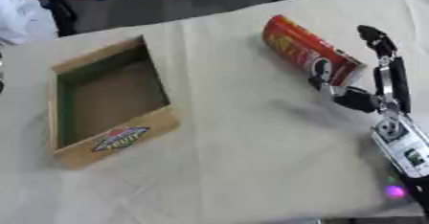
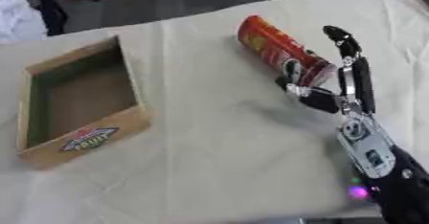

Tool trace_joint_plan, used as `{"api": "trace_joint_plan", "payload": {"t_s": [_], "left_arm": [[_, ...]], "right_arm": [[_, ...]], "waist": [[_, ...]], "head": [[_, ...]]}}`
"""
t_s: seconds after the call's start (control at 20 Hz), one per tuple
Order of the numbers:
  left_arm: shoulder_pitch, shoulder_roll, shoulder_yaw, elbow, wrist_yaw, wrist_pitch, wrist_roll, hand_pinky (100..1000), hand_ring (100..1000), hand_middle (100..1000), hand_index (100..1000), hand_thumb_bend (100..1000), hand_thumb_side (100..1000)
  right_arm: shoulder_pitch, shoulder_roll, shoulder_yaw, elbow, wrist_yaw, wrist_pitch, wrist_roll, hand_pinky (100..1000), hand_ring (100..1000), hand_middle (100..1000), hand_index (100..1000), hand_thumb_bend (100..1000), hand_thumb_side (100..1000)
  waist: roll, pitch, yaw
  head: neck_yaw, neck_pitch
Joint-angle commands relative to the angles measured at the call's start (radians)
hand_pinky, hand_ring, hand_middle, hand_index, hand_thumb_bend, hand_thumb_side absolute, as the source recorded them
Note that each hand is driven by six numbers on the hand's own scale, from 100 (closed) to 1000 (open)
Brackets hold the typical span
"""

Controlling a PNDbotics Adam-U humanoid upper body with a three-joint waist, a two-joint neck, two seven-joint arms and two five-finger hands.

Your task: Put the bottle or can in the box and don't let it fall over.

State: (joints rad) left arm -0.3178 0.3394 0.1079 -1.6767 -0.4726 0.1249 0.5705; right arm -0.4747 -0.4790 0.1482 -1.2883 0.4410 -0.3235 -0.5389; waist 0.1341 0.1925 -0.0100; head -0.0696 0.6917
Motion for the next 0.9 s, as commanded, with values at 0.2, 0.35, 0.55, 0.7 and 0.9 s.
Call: {"api": "trace_joint_plan", "payload": {"t_s": [0.2, 0.35, 0.55, 0.7, 0.9], "left_arm": [[-0.015, 0.013, 0.004, -0.014, 0.006, -0.001, -0.003, 786, 850, 749, 735, 488, 680], [-0.016, 0.013, 0.004, -0.015, 0.006, -0.001, -0.003, 786, 850, 749, 735, 488, 680], [-0.017, 0.012, 0.003, -0.016, 0.006, -0.002, -0.004, 786, 850, 749, 735, 489, 680], [-0.018, 0.012, 0.003, -0.016, 0.007, -0.002, -0.004, 786, 851, 749, 735, 489, 680], [-0.018, 0.011, 0.003, -0.016, 0.007, -0.002, -0.005, 786, 851, 749, 735, 489, 680]], "right_arm": [[-0.019, -0.030, -0.004, 0.028, 0.000, -0.002, 0.017, 868, 867, 855, 894, 733, 374], [-0.024, -0.036, 0.000, 0.039, 0.005, -0.003, 0.031, 866, 866, 855, 896, 733, 381], [-0.031, -0.040, 0.003, 0.057, 0.017, -0.001, 0.053, 867, 866, 855, 896, 737, 391], [-0.036, -0.041, 0.002, 0.071, 0.023, 0.000, 0.065, 868, 867, 855, 896, 737, 398], [-0.040, -0.040, 0.002, 0.086, 0.025, 0.001, 0.078, 867, 866, 854, 897, 735, 406]], "waist": [[0.002, -0.005, 0.008], [0.002, -0.003, 0.012], [0.003, 0.000, 0.016], [0.003, 0.002, 0.018], [0.003, 0.005, 0.018]], "head": [[-0.008, -0.017], [-0.009, -0.019], [-0.011, -0.018], [-0.014, -0.020], [-0.015, -0.023]]}}
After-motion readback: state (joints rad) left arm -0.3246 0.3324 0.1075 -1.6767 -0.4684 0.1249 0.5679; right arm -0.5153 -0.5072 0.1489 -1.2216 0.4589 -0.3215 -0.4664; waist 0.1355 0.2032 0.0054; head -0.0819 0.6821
